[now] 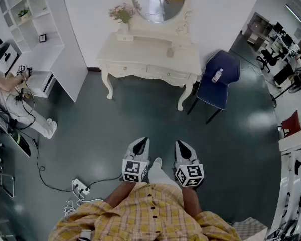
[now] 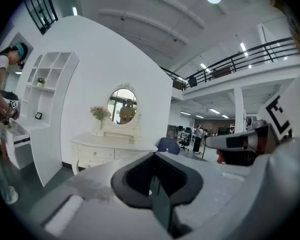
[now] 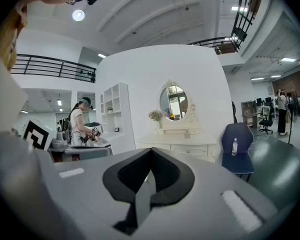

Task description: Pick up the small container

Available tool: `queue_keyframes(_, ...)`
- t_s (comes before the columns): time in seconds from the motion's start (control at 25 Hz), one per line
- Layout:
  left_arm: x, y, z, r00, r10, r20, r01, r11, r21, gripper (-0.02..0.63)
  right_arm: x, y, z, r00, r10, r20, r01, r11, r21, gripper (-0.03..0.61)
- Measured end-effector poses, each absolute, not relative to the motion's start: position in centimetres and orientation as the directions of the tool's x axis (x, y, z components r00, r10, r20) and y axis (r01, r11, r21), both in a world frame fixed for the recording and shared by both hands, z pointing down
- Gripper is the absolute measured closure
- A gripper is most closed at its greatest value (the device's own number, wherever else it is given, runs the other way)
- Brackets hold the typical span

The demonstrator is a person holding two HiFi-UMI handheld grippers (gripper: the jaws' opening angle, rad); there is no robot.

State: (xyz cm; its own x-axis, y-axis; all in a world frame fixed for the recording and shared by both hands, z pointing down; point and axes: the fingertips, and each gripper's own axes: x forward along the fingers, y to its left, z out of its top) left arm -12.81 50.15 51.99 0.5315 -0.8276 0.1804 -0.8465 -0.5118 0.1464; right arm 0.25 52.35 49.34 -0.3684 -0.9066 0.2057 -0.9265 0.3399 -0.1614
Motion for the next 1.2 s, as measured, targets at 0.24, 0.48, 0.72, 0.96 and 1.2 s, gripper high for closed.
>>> queue_keyframes(0.24,-11.7,47.8,52.7,0.530,-0.827,0.188,-0.847,-0.508,0.155,0.614,1.5,49.9,50.3,-0.371,-0.903,0.217,-0.925,0.338,-0.174,0.581)
queue_keyframes(0.48,-10.1,43.2,52.9,0.533,-0.825,0.187,-0.846,-0.513,0.146,0.615,2.8,45.4,50.8,-0.412,-0.885,0.218,-0.909,0.381,-0.173,0.580)
queue_keyframes(0.72,-8.4,37.5,51.5,0.544,-0.822,0.170,-0.839,-0.528,0.133,0.614,4.7,39.1,50.1,-0.460,-0.867,0.189,-0.884,0.426,-0.194,0.580)
queue_keyframes(0.96,-6.8,32.7,51.4,0.525,-0.837,0.155,-0.851,-0.514,0.111,0.615,7.3,34.5,50.2,-0.474,-0.868,0.149,-0.872,0.439,-0.216,0.580)
queue_keyframes(1.2,-5.0,30.0,50.7,0.520,-0.840,0.157,-0.854,-0.509,0.104,0.614,8.6,31.5,49.8,-0.490,-0.861,0.138,-0.861,0.453,-0.231,0.580)
